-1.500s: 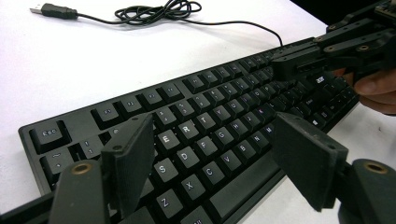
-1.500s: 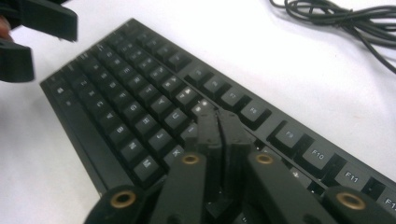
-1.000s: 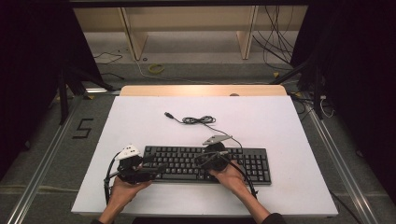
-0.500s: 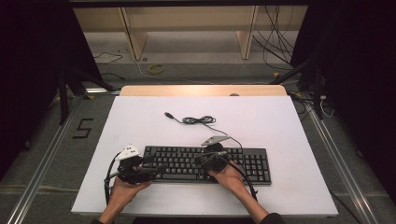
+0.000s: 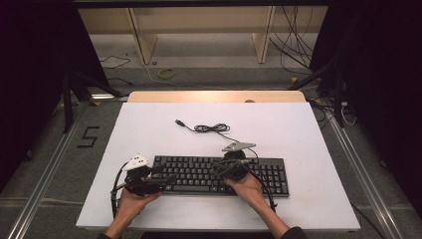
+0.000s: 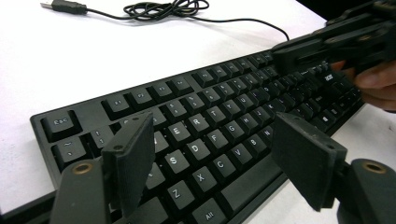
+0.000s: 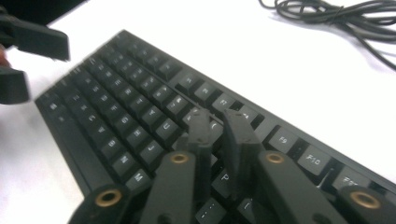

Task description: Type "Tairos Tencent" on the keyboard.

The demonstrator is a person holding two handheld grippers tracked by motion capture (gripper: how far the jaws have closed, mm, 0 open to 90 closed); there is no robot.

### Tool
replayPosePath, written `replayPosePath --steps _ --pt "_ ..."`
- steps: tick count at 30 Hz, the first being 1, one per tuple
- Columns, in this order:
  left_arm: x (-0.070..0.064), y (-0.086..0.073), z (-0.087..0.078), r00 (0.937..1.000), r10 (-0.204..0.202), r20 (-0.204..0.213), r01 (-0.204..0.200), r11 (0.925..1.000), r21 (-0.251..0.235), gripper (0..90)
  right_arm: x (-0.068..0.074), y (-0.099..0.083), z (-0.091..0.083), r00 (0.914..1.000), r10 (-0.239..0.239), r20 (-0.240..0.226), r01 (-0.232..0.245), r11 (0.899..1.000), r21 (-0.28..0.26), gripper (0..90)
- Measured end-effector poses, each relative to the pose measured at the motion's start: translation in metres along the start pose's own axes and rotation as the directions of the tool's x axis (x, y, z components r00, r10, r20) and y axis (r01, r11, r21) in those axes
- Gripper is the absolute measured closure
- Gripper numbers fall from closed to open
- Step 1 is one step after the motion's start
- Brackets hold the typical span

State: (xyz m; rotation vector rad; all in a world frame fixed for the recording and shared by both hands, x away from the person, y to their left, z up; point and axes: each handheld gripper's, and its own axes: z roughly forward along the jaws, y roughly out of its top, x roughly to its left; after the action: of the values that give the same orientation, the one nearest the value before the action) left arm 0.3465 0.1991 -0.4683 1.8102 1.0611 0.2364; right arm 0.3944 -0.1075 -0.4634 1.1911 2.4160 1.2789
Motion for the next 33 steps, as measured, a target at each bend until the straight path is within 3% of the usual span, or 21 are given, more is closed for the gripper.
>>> replayPosePath --steps 13,25,33 --pt "0.005 -0.001 0.002 0.9993 -0.013 -0.034 0.013 0.9999 0.0 35.1 -0.003 -0.003 -0.023 1.0 -0.001 0.0 0.001 0.999 -0.044 45.4" --pt "0.01 -0.001 0.007 0.9986 -0.004 -0.053 0.006 0.9996 0.027 55.9 0.005 -0.008 -0.037 0.9984 -0.028 -0.05 0.023 0.995 -0.094 35.7" --pt "0.01 0.0 0.012 0.9981 0.029 -0.054 -0.025 0.9978 0.061 71.2 0.01 -0.013 -0.042 0.9966 -0.044 -0.07 0.036 0.993 -0.111 33.7"
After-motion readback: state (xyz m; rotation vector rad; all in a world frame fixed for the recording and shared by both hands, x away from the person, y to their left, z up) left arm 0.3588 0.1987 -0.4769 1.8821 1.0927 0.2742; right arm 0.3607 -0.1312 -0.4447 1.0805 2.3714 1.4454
